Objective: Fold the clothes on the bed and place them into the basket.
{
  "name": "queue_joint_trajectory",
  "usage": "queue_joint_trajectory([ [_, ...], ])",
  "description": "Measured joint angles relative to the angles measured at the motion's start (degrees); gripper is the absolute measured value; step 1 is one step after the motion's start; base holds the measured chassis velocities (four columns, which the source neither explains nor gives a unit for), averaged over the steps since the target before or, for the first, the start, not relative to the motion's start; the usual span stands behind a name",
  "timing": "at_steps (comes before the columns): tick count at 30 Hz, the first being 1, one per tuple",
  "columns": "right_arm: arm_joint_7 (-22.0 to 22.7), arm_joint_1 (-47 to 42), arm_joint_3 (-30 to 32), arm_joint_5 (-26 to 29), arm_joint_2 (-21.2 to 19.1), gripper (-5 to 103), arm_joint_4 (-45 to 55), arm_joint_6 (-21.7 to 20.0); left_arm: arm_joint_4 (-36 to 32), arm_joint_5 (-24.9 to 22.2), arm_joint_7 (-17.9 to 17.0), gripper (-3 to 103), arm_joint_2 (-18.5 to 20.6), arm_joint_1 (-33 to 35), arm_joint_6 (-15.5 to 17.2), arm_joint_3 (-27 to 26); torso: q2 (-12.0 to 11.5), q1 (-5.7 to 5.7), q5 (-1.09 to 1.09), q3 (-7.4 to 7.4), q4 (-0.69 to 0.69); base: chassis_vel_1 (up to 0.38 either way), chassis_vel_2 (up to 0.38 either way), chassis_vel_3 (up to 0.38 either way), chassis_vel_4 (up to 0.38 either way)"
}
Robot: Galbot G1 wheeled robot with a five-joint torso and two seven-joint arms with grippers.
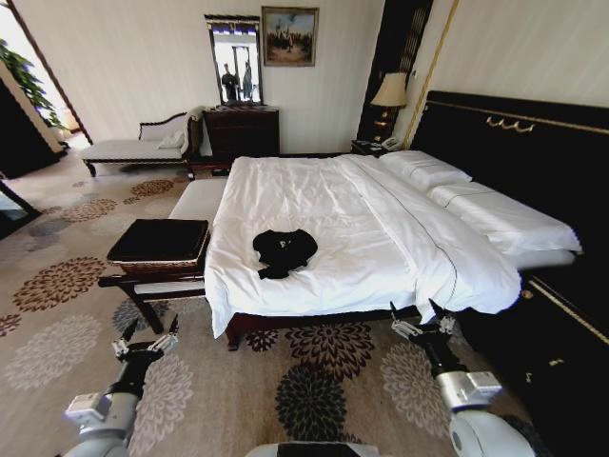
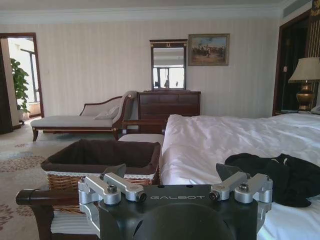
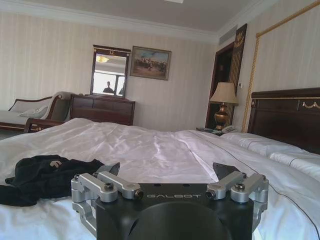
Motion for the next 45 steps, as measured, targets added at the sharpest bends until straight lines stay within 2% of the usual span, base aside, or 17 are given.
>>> queue_joint_trajectory([
  [25,-1.0,-1.1,0.3,-1.0,1.2,100,-0.3,0.9,0.8,-0.1,0.1,100,0.4,0.0,-0.3,0.8,0.0,0.0,0.0,0.0,0.0,-0.027,0.028,0.029,-0.028],
  [27,-1.0,-1.1,0.4,-0.9,1.1,100,-0.5,0.9,0.9,0.0,0.1,102,0.4,0.0,-0.2,1.0,0.0,0.0,0.0,0.0,0.0,-0.091,0.094,0.099,-0.089],
  [30,-1.0,-0.9,0.4,-0.6,1.0,100,-0.6,0.9,1.1,0.2,0.1,97,0.5,-0.2,0.0,1.3,0.0,0.01,0.0,0.0,0.0,-0.103,0.098,0.101,-0.09],
  [36,-0.6,-0.6,0.2,-0.4,0.9,100,-0.8,0.7,1.3,0.9,0.0,103,0.7,-0.7,0.4,2.0,0.0,0.01,0.0,0.0,0.0,-0.075,0.088,0.083,-0.084],
  [38,-0.5,-0.6,0.1,-0.4,0.9,100,-0.8,0.6,1.4,1.2,0.0,96,0.7,-0.9,0.5,2.2,0.0,0.0,0.0,0.0,0.0,-0.084,0.07,0.066,-0.082],
  [43,-0.5,-0.5,0.0,-0.4,1.0,100,-1.0,0.5,1.5,1.4,0.0,102,0.8,-1.1,0.7,2.5,0.0,0.0,0.0,0.0,-0.01,-0.077,0.082,0.073,-0.073],
  [45,-0.5,-0.5,-0.1,-0.3,1.0,100,-1.0,0.5,1.8,1.5,0.0,100,0.8,-1.1,0.7,2.5,0.0,0.0,0.0,0.0,-0.01,-0.079,0.099,0.077,-0.083],
])
